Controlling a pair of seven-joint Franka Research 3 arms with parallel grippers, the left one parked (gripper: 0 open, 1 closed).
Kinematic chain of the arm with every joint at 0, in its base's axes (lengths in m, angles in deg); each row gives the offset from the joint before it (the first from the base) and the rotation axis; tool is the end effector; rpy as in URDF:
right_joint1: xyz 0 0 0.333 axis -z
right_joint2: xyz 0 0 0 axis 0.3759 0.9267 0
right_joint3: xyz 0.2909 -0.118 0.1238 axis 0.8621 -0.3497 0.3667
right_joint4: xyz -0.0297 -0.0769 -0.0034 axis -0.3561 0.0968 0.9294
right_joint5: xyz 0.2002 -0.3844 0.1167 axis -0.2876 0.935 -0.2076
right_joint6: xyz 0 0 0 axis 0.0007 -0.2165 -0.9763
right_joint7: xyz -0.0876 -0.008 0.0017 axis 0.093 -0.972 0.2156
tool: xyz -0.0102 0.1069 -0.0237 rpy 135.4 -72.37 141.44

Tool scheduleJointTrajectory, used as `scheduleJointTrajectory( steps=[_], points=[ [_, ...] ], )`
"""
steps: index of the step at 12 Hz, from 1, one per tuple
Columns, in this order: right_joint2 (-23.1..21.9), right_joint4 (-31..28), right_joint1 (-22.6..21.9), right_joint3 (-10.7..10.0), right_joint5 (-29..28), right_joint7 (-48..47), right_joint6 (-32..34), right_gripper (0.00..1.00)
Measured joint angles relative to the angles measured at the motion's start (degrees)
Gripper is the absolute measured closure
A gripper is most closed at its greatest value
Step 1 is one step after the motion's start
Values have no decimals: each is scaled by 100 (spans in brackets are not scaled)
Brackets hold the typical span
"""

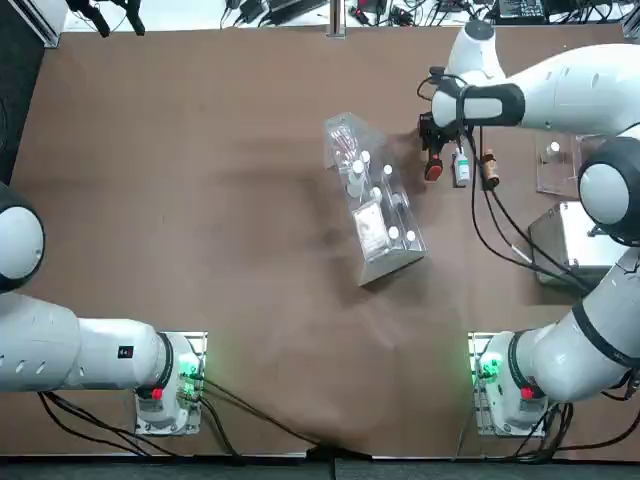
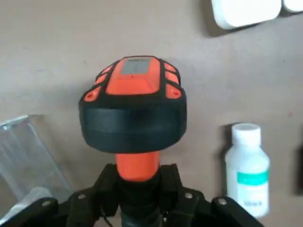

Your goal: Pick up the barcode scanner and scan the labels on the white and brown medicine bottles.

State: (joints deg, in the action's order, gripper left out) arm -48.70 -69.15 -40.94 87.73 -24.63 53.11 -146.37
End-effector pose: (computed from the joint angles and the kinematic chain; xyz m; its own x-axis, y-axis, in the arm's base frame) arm 0.5933 0.2066 0.2331 0.9920 -0.1063 -0.0676 -0.1071 -0.9942 -0.0087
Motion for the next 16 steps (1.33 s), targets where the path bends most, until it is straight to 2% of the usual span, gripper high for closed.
scheduleJointTrajectory(
  steps=[5, 11, 16],
  points=[
    [-237, 267, 61, -18, 1, -21, 1025, 57],
    [-859, 270, 559, -36, 8, 293, 2356, 57],
    [-1068, -43, 802, -37, 8, 359, 2620, 57]
  ],
)
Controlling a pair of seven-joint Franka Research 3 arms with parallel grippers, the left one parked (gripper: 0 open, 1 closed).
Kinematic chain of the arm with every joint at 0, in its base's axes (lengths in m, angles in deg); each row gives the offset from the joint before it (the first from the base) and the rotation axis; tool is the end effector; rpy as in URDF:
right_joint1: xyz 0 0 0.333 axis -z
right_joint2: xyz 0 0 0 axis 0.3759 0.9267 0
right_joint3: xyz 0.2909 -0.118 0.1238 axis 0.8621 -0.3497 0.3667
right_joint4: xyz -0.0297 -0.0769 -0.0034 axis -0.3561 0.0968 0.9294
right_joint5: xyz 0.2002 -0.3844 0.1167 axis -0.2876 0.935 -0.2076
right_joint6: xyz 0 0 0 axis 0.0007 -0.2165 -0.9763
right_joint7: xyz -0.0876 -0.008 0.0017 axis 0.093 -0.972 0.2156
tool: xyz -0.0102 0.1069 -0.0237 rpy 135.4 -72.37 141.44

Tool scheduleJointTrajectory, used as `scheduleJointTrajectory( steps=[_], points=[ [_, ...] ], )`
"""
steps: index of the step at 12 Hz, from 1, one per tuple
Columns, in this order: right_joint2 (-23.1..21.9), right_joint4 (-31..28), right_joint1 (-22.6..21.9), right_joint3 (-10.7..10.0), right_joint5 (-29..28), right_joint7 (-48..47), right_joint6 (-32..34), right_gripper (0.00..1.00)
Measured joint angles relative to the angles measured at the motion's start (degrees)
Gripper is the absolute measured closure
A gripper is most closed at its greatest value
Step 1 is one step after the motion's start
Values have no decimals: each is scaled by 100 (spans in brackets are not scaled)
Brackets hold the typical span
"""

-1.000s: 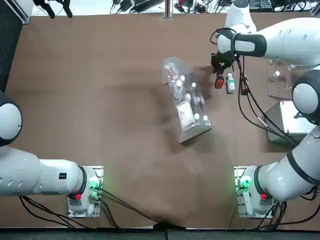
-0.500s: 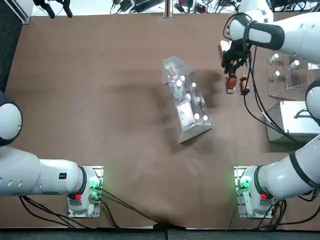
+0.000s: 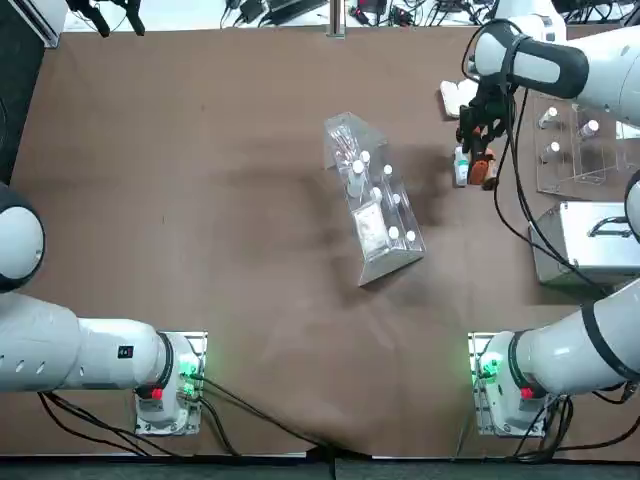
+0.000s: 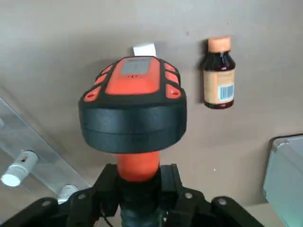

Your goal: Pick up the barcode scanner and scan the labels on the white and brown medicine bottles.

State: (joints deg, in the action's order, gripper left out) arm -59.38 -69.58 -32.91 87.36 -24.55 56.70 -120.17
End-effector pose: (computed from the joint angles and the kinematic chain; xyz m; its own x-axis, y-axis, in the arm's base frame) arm 0.5690 0.1115 0.3133 0.9288 -0.1798 -0.3240 -0.1641 -0.9836 0.0752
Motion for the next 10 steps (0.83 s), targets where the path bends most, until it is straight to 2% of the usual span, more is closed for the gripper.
scheduleJointTrajectory(
  steps=[10],
  points=[
    [-198, -612, 11, 1, 0, 0, -211, 57]
  ],
)
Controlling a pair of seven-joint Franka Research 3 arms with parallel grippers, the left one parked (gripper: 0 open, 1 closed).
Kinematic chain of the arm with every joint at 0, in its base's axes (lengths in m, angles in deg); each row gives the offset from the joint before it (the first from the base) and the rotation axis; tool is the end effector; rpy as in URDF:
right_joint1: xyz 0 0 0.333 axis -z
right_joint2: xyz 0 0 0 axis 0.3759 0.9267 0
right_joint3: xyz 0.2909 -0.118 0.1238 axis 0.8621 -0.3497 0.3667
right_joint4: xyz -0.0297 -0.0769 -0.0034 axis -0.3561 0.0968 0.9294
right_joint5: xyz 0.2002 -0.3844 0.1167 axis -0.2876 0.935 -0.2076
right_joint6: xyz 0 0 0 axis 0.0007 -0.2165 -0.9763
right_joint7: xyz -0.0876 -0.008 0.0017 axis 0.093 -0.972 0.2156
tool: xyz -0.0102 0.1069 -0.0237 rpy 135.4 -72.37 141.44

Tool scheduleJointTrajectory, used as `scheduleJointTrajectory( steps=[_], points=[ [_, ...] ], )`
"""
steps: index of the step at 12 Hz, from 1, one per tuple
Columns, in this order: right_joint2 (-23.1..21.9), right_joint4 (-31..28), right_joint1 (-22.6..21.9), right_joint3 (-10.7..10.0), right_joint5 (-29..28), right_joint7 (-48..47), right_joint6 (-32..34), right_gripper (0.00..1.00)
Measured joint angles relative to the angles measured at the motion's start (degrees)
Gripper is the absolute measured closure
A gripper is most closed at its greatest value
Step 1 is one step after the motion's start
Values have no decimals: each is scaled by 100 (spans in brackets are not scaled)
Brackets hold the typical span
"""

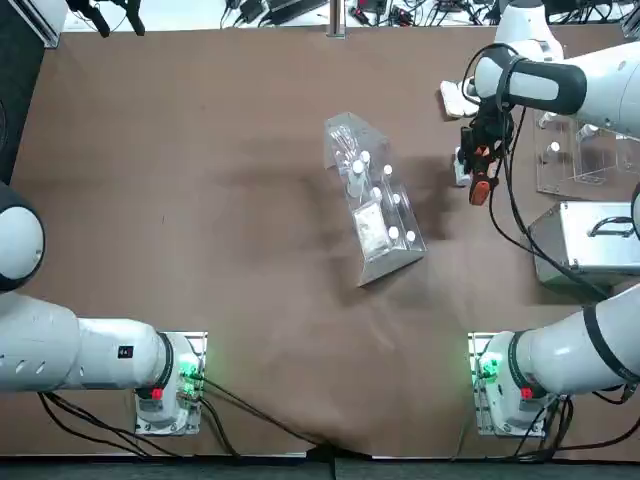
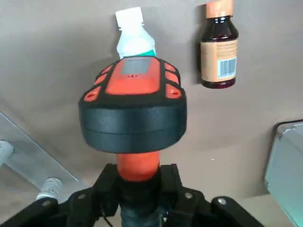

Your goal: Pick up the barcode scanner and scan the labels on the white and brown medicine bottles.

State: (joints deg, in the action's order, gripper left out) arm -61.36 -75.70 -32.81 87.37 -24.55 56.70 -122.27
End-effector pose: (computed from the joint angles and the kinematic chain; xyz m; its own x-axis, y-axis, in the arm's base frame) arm 0.5379 0.1045 0.2879 0.9165 -0.1851 -0.3547 -0.1642 -0.9825 0.0885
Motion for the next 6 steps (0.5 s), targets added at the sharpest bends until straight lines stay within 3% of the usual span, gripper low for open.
scheduleJointTrajectory(
  steps=[6],
  points=[
    [-43, -105, 0, 1, 0, 1, -44, 57]
  ],
)
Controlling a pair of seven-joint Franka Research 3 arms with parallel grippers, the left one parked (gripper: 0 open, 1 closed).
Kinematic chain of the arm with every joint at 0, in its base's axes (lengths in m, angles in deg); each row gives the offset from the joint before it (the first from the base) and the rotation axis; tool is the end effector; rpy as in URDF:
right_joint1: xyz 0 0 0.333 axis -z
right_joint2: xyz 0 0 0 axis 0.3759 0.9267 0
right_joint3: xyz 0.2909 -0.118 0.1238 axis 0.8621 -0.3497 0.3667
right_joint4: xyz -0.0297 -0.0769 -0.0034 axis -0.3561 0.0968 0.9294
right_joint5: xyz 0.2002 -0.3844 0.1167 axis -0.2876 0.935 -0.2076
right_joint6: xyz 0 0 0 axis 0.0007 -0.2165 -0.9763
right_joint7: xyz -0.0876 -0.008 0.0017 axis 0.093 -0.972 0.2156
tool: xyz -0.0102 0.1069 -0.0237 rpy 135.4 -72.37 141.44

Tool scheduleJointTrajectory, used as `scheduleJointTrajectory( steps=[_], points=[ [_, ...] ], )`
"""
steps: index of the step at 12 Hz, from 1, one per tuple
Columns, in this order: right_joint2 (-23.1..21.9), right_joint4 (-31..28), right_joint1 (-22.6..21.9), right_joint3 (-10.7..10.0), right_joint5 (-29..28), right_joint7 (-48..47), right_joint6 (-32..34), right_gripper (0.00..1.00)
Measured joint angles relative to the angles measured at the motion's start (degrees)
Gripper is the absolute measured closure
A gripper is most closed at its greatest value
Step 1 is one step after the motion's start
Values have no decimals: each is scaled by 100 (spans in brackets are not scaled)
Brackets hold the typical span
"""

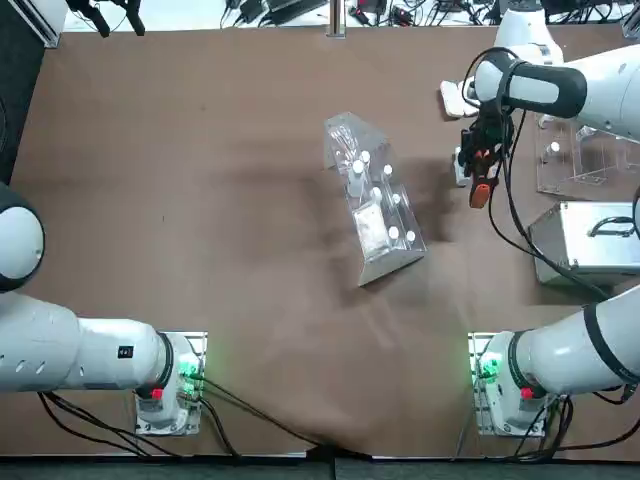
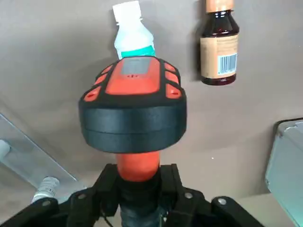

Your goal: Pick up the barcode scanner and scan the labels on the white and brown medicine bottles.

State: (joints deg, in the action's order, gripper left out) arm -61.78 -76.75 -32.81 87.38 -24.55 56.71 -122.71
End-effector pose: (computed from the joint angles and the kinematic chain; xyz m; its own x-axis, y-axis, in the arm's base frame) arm 0.5325 0.1036 0.2845 0.9153 -0.1853 -0.3576 -0.1638 -0.9824 0.0897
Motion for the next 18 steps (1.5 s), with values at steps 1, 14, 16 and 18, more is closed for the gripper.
scheduleJointTrajectory(
  steps=[1, 14, 16, 18],
  points=[
    [0, -7, 0, 0, 0, 0, -4, 57],
    [-65, -3, 41, 0, 0, 341, 59, 57],
    [-155, 12, 206, -4, 0, 627, 160, 57],
    [-260, 14, 486, -13, 5, 955, 257, 57]
  ],
)
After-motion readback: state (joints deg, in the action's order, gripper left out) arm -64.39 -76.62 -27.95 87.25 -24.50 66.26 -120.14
